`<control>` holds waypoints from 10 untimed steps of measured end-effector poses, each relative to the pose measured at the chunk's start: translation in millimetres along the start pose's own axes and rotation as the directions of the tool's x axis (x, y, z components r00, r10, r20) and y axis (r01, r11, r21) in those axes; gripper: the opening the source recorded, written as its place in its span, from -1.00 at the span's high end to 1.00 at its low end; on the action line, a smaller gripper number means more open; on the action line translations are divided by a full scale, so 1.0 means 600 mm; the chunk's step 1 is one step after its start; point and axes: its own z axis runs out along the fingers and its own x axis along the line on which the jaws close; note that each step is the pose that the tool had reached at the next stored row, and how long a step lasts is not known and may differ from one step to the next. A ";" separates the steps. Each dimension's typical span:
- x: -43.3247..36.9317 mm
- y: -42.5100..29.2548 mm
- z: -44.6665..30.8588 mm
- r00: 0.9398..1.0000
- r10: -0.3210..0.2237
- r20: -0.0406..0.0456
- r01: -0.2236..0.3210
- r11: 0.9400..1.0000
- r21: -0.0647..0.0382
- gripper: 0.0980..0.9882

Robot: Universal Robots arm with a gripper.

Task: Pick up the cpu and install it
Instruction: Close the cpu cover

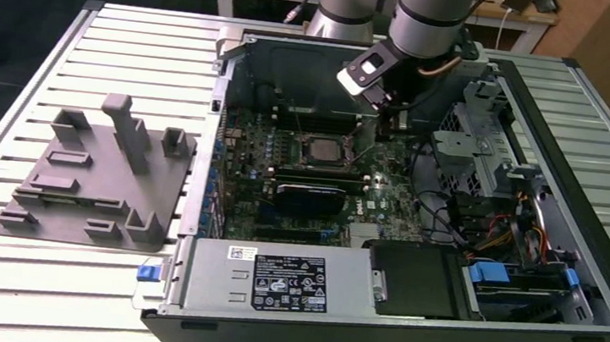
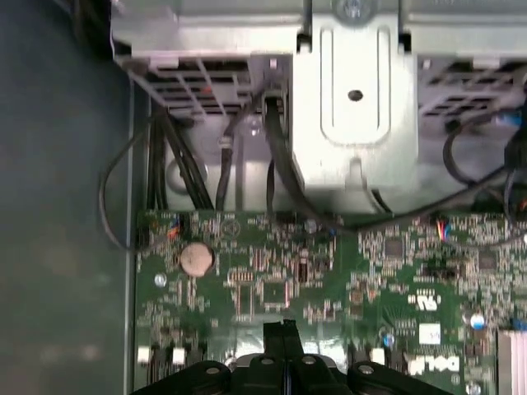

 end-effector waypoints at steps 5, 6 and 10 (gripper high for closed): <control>0.000 -0.025 0.000 1.000 0.000 0.000 0.000 1.000 0.000 0.98; 0.000 -0.030 -0.001 1.000 0.000 0.000 0.000 1.000 0.000 0.98; 0.000 -0.048 -0.001 1.000 0.000 0.000 0.000 1.000 0.000 0.98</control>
